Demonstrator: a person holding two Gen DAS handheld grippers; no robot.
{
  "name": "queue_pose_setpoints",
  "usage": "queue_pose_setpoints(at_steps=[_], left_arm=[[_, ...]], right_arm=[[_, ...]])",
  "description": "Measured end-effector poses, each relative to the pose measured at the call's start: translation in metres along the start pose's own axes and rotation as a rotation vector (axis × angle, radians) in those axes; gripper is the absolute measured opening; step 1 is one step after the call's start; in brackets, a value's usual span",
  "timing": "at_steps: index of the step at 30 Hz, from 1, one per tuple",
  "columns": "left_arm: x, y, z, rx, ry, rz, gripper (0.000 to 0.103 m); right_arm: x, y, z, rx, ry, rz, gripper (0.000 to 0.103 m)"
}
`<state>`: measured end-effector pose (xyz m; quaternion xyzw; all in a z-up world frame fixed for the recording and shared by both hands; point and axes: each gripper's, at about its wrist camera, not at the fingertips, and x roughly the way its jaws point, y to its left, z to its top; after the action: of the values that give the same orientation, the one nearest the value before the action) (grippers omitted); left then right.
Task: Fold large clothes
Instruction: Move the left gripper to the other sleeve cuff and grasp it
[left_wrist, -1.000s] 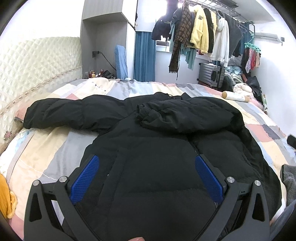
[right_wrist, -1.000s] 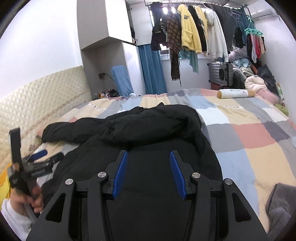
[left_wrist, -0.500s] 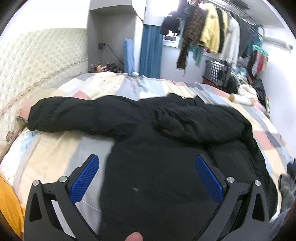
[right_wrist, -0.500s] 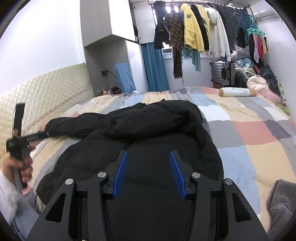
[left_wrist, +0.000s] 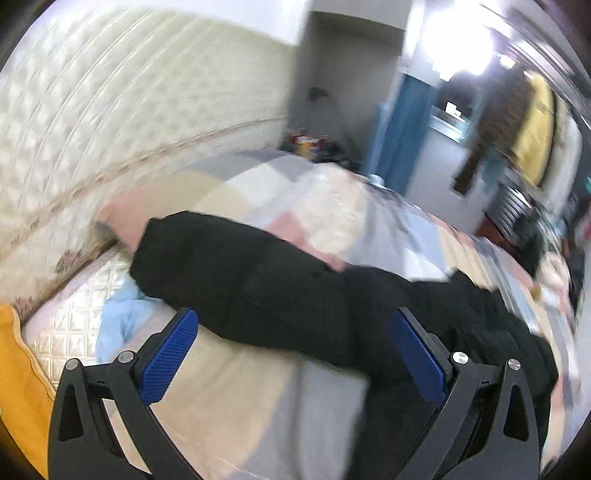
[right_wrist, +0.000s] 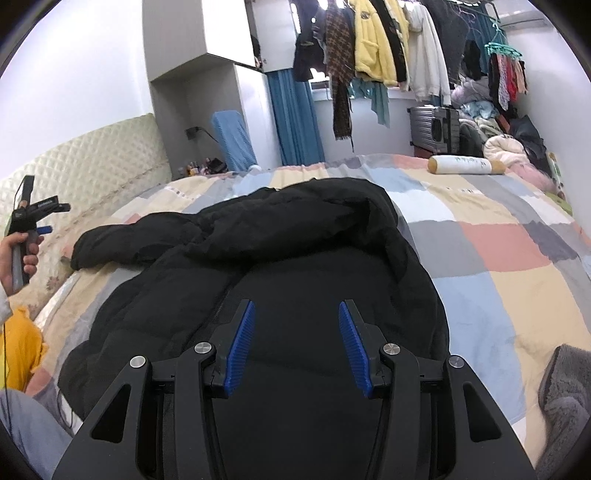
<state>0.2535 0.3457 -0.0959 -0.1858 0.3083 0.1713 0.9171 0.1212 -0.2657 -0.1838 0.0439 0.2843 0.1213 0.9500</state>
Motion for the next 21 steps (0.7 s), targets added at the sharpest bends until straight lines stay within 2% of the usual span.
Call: queue_pose_setpoints(at_steps=[3, 8, 10, 13, 15, 18, 21], left_arm=[[0.027, 0.042, 0.012, -0.125, 0.007, 0.001, 0.103], [0.084, 0.104, 0.011, -0.308, 0.022, -0.028, 0.102], [0.105, 0.123, 0.008, -0.358, 0.026, -0.036, 0.102], [0.137, 0.150, -0.003, -0.412, 0.048, -0.005, 0.102], [0.151, 0.166, -0.011, -0.455, 0.045, -0.006, 0.102], [0.165, 0.183, -0.019, -0.513, 0.025, -0.016, 0.102], [0.179, 0.186, -0.020, -0.526, 0.024, -0.101, 0.102]], right_arm=[[0.008, 0.001, -0.001, 0.014, 0.011, -0.003, 0.046], [0.022, 0.008, -0.001, 0.015, 0.035, -0.019, 0.049], [0.029, 0.011, 0.000, 0.029, 0.052, -0.017, 0.054], [0.039, 0.019, 0.002, 0.040, 0.076, -0.012, 0.064], [0.047, 0.026, 0.004, 0.041, 0.091, -0.018, 0.075], [0.058, 0.033, 0.006, 0.038, 0.114, -0.017, 0.077], [0.069, 0.037, 0.006, 0.021, 0.139, -0.028, 0.078]])
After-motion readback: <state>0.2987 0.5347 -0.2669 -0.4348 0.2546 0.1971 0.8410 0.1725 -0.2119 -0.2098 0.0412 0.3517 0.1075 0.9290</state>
